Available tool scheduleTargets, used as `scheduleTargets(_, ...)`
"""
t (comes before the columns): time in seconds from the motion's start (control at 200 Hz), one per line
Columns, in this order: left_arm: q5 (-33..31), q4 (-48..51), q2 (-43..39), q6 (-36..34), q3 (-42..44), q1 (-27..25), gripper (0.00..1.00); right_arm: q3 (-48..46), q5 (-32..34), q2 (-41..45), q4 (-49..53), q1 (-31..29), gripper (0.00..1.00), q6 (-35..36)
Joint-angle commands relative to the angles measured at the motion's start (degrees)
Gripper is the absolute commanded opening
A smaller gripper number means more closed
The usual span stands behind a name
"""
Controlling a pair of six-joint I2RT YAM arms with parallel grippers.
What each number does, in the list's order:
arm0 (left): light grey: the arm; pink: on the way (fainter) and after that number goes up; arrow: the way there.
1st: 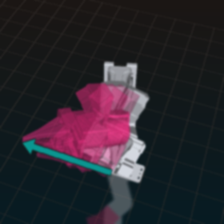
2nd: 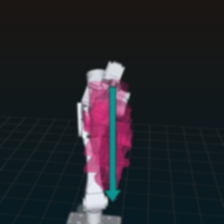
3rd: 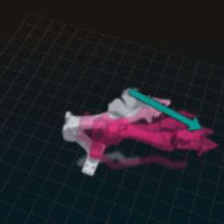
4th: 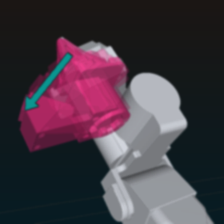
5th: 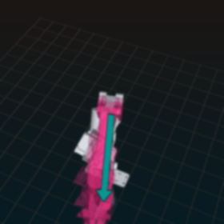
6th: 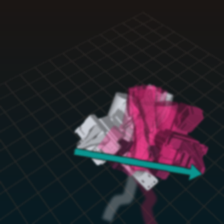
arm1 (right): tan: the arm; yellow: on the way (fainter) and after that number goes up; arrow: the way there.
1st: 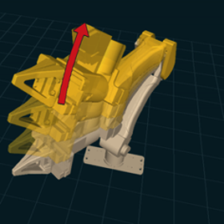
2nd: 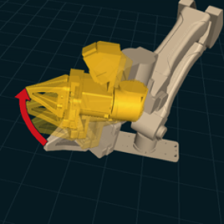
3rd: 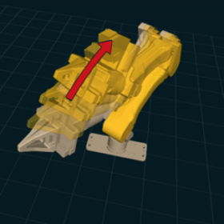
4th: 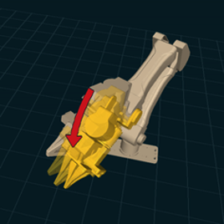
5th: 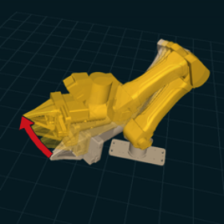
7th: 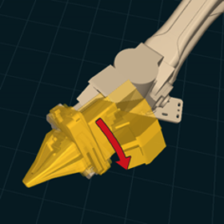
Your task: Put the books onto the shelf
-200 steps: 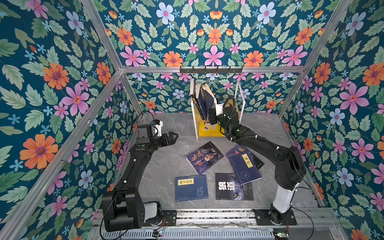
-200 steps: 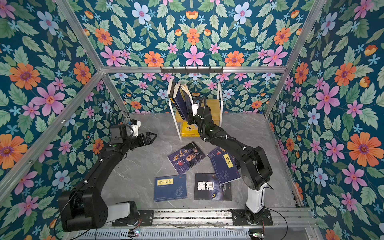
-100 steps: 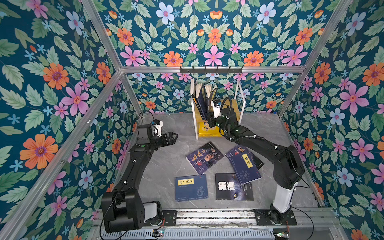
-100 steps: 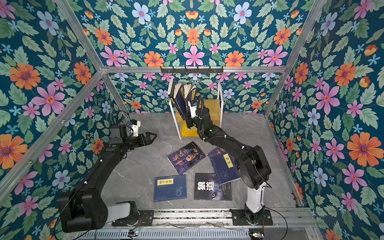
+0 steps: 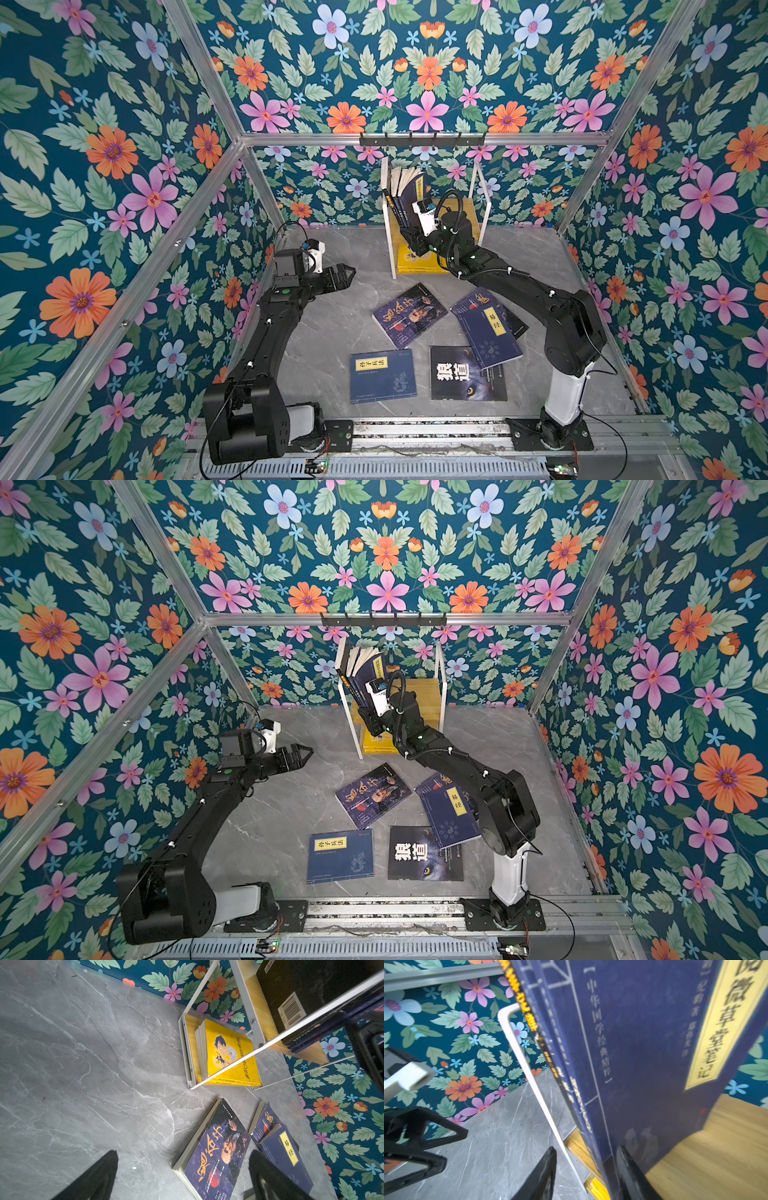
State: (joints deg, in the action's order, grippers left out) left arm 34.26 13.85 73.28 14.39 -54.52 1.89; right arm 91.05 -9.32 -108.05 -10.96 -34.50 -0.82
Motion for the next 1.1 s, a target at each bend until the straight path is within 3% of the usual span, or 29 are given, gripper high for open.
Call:
scheduleTargets(0.0,-0.37,-0.27,0.20,-0.91,-0.44,0.20,1.00,0.56,-2.25,0.31,1.30,-0.04,0.50,2.32)
scheduleTargets(0.2,-0.33,-0.54,0.24,-0.87,-0.04,0.33,1.00,-0.82,-5.74,2.29,3.92,0.85,0.63,6.94)
scheduleTargets(0.54,-0.51,0.06,-0.24,-0.95,-0.39,0.57,1.00,-3.59,-17.55,2.66,-0.73,6.60,0.93,5.42)
scheduleTargets(0.74,-0.15,-0.49,0.03,-0.16,-0.33,0.54,1.00,1.01,-27.86,-1.61,0.52,8.55,0.96,7.00)
scheduleTargets(1.095,-0.57,-0.40,-0.29,-0.86,0.21,0.93,1.00,6.80,-34.41,-8.75,3.96,10.90,0.93,9.76)
